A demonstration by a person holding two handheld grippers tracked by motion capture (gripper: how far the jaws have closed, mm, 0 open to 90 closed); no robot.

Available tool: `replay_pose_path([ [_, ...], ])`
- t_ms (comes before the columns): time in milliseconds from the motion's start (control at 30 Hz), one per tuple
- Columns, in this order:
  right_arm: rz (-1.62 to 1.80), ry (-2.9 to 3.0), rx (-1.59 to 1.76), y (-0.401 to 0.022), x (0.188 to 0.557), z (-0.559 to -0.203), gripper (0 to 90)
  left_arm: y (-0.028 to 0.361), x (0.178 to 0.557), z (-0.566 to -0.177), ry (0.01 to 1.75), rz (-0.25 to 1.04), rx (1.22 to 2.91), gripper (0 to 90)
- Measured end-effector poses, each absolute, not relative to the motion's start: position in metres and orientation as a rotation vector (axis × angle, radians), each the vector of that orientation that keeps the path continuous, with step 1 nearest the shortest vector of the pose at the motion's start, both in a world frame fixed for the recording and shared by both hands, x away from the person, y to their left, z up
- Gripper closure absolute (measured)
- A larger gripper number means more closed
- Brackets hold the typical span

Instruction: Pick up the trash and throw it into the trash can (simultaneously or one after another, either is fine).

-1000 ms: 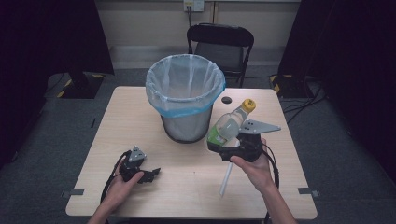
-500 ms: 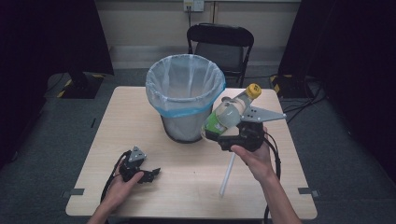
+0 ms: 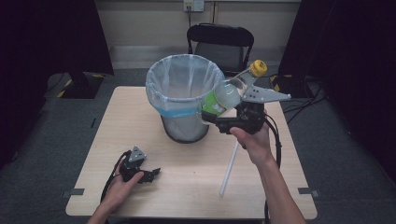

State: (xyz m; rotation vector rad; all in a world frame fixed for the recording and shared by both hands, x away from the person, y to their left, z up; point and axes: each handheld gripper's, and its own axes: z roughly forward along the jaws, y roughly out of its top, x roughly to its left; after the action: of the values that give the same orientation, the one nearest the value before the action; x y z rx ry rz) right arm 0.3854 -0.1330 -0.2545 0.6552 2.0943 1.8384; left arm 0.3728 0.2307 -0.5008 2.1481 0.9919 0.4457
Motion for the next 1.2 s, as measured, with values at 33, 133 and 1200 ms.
replay_pose_path([
  [33,1.851,2.088,0.654,-0.132,0.387,-0.253,28.3,0.231,0.373,-0.501,0.992,0.445,2.148,13.4],
  [133,1.903,2.069,0.640,-0.129,0.394,-0.252,28.3,0.231,0.373,-0.501,0.992,0.445,2.149,13.4],
  [1200,1.915,2.094,0.751,-0.087,0.479,-0.223,28.2,0.230,0.373,-0.501,0.997,0.453,2.148,13.4],
])
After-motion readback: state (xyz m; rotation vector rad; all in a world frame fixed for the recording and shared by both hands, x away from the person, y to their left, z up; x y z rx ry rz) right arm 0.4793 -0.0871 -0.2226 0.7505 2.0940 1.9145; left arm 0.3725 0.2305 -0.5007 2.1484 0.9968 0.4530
